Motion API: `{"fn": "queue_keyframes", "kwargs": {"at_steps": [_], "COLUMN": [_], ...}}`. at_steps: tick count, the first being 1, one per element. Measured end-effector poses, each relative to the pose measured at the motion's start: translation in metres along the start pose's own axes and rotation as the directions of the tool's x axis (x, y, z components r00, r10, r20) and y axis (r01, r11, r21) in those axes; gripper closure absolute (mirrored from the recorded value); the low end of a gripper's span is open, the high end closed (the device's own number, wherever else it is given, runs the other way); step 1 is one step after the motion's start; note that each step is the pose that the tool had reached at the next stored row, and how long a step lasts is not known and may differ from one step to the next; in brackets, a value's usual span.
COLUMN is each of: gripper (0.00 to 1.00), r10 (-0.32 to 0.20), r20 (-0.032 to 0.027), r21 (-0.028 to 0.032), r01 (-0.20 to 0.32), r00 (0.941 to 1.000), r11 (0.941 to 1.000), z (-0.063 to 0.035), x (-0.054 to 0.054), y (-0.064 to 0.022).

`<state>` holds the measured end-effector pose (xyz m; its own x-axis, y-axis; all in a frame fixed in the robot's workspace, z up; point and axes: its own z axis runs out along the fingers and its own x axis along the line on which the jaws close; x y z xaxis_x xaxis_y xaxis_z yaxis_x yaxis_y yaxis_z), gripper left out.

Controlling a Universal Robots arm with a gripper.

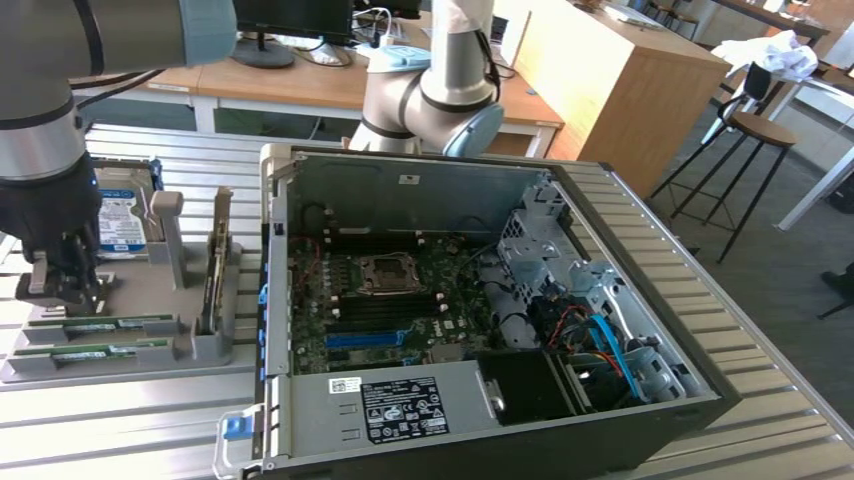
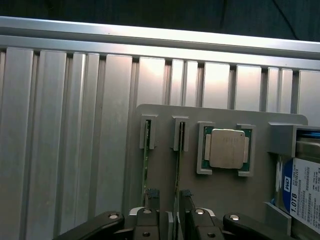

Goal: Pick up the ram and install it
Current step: 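Pick up the ram and move it above insertion slot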

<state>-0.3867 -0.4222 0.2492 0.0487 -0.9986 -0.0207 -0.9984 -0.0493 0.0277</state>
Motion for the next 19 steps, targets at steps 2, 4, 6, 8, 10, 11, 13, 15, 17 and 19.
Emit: {"fn": "queue_keyframes", "kwargs": {"at_steps": [2, 4, 6, 8, 10, 11, 13, 15, 17, 19], "gripper": [0.7, 0.7, 0.7, 0.7, 0.7, 0.7, 0.7, 0.7, 0.7, 0.7], "r10": [0.0, 0.0, 0.0, 0.0, 0.0, 0.0, 0.0, 0.0, 0.0, 0.0], "r20": [-0.0001, 0.0, 0.0, -0.0001, 0.0, 0.0, 0.0, 0.0, 0.0, 0.0], "r21": [0.0001, 0.0, 0.0001, 0.0, 0.0, 0.0, 0.0, 0.0, 0.0001, 0.0], "r01": [0.0, 0.0, 0.0, 0.0, 0.0, 0.0, 0.0, 0.0, 0.0, 0.0], "r00": [1.0, 1.0, 1.0, 1.0, 1.0, 1.0, 1.0, 1.0, 1.0, 1.0], "r11": [1.0, 1.0, 1.0, 1.0, 1.0, 1.0, 1.0, 1.0, 1.0, 1.0], "z": [-0.0002, -0.0003, -0.0003, -0.0003, -0.0003, -0.0003, -0.0003, -0.0003, 0.0009, 0.0024], "x": [0.011, 0.014, 0.016, 0.017, 0.017, 0.017, 0.018, 0.018, 0.018, 0.018], "y": [0.0005, 0.0007, 0.0008, 0.0008, 0.0008, 0.0008, 0.0009, 0.0009, 0.0009, 0.0008]}}
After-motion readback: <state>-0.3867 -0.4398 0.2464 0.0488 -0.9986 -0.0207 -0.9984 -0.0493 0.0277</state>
